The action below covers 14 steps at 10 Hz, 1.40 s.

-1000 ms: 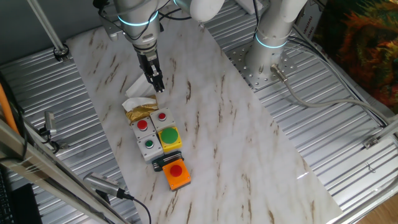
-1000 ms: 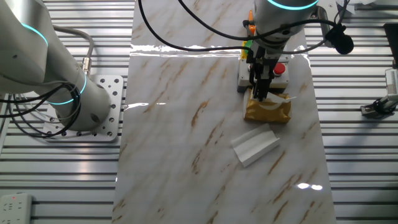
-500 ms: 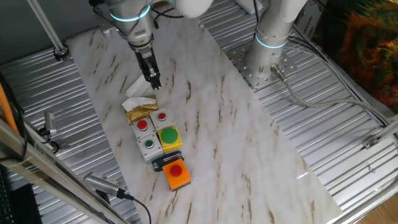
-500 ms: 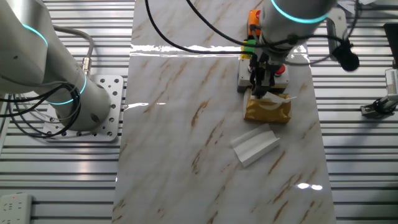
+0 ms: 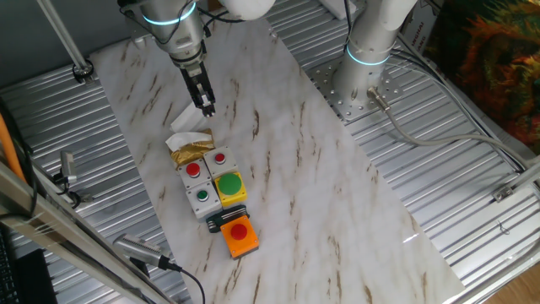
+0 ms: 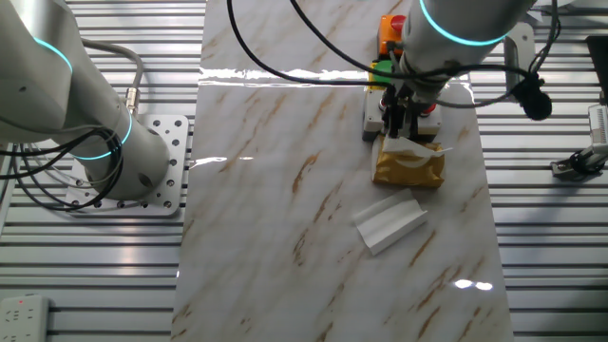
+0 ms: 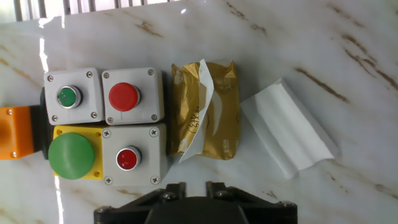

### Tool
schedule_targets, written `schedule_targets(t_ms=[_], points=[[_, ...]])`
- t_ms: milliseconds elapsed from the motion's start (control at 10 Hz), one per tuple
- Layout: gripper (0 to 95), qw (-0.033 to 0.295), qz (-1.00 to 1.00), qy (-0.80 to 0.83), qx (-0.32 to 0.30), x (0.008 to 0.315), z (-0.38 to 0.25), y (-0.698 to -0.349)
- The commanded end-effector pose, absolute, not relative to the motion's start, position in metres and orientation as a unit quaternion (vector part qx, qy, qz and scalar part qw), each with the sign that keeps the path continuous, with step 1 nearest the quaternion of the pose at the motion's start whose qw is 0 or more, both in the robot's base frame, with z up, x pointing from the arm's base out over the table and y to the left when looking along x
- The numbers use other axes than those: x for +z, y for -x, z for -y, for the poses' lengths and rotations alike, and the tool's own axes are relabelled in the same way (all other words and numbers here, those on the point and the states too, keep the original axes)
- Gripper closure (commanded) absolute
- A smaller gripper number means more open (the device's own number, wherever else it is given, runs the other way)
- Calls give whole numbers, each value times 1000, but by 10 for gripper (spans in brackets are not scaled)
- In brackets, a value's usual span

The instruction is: Pull out a napkin

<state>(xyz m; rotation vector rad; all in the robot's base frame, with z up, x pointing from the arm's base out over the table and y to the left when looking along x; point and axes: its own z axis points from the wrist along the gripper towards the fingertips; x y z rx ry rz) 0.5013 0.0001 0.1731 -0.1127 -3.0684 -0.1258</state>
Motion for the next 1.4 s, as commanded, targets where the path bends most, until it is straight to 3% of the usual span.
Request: schedule_targets(t_ms=[100, 1400], points=[[950, 32, 998, 43, -33, 173, 1, -503], [950, 13, 998, 51, -27, 145, -3, -548]])
